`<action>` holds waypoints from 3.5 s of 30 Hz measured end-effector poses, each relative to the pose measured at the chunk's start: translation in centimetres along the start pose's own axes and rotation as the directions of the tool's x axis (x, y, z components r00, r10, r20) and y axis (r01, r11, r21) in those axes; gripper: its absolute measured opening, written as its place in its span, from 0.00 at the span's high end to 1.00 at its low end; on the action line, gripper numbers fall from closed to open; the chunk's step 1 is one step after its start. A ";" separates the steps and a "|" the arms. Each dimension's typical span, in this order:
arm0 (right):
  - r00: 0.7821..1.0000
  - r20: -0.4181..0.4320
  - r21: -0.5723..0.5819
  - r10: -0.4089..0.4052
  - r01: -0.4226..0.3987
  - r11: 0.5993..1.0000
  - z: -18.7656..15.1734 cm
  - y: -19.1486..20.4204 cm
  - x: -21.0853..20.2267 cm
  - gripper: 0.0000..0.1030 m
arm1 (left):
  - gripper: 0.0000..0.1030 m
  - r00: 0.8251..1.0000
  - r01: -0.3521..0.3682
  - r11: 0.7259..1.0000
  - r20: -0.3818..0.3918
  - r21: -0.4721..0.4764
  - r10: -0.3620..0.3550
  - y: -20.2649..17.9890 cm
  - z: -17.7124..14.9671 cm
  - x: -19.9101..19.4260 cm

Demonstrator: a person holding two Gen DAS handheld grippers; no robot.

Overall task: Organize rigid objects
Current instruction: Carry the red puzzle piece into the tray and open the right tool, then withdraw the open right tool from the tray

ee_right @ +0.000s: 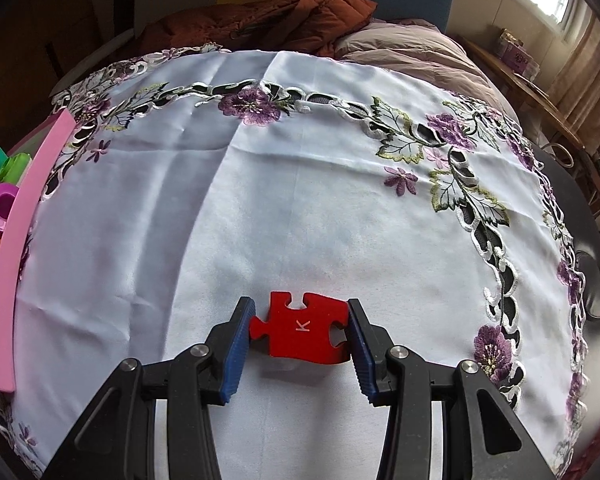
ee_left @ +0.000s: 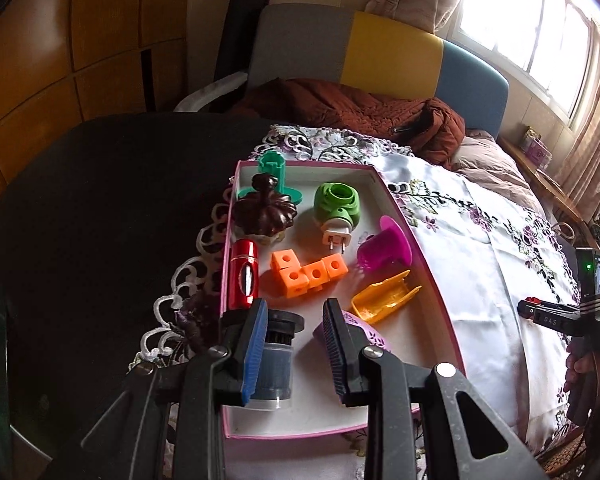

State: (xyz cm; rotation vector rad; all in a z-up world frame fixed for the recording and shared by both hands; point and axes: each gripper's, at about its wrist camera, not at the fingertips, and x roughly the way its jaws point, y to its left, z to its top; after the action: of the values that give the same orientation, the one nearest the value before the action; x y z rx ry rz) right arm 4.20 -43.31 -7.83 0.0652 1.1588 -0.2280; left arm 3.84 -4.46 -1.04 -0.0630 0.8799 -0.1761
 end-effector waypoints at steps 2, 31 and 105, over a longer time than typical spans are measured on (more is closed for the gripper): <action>1.000 -0.004 -0.008 0.018 -0.018 1.000 0.1 0.5 -0.1 0.55 | 0.73 1.000 -0.005 1.000 0.001 -0.015 0.005 0.6 0.0 -0.1; 0.875 0.100 -0.430 0.473 -0.391 0.814 3.1 27.4 -6.8 0.55 | 0.73 0.998 -0.068 0.985 0.001 -0.157 0.069 7.1 -0.8 -0.3; 0.878 0.387 -0.246 0.282 -0.197 0.949 -4.8 23.5 -11.7 0.09 | 0.68 0.951 -0.200 0.978 0.227 -0.065 0.210 3.0 -2.3 -5.9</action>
State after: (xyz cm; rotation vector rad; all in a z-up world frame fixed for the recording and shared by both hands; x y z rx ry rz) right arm 0.46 -17.86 -0.63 -0.0171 0.7284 0.0974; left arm -1.25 -0.36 1.62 -0.0296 0.6500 0.0447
